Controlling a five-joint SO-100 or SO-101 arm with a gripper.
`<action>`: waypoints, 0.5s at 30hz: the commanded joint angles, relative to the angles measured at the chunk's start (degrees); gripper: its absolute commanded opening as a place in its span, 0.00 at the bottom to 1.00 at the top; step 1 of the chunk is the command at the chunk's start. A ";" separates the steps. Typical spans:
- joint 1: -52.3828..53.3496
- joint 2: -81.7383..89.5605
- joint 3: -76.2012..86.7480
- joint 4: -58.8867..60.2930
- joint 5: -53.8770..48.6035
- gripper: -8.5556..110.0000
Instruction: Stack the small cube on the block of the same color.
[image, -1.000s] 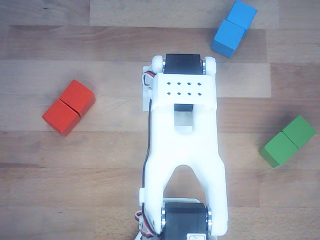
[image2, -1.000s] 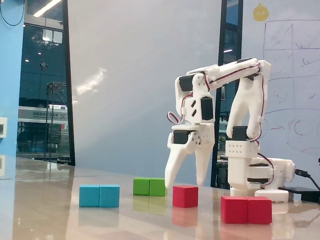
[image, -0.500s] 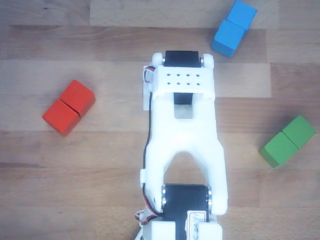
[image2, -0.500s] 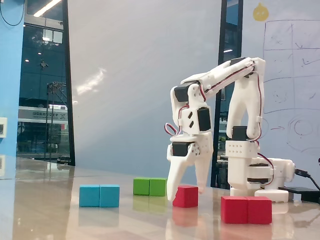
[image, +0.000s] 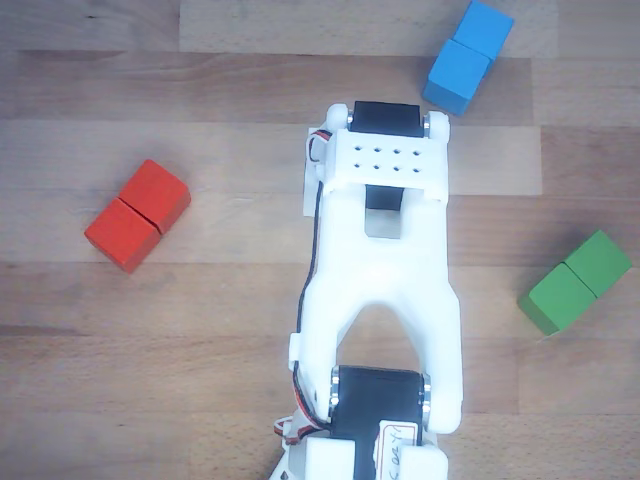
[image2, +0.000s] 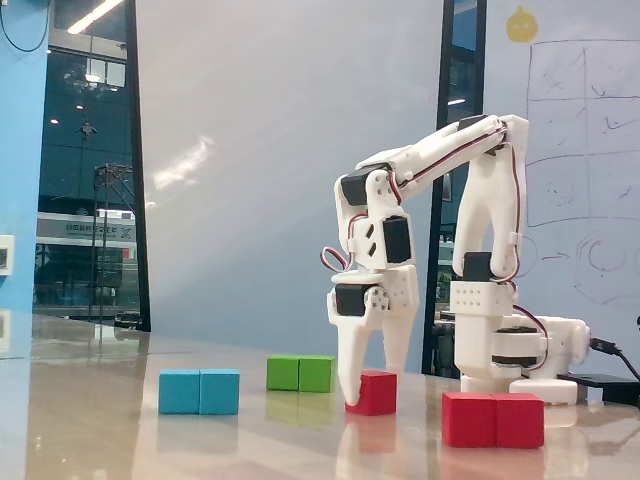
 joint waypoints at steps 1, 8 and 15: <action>0.44 0.35 -1.41 -2.20 -0.44 0.19; 0.53 0.35 -1.41 -3.16 -0.35 0.13; 0.53 1.23 -1.41 -3.16 0.35 0.12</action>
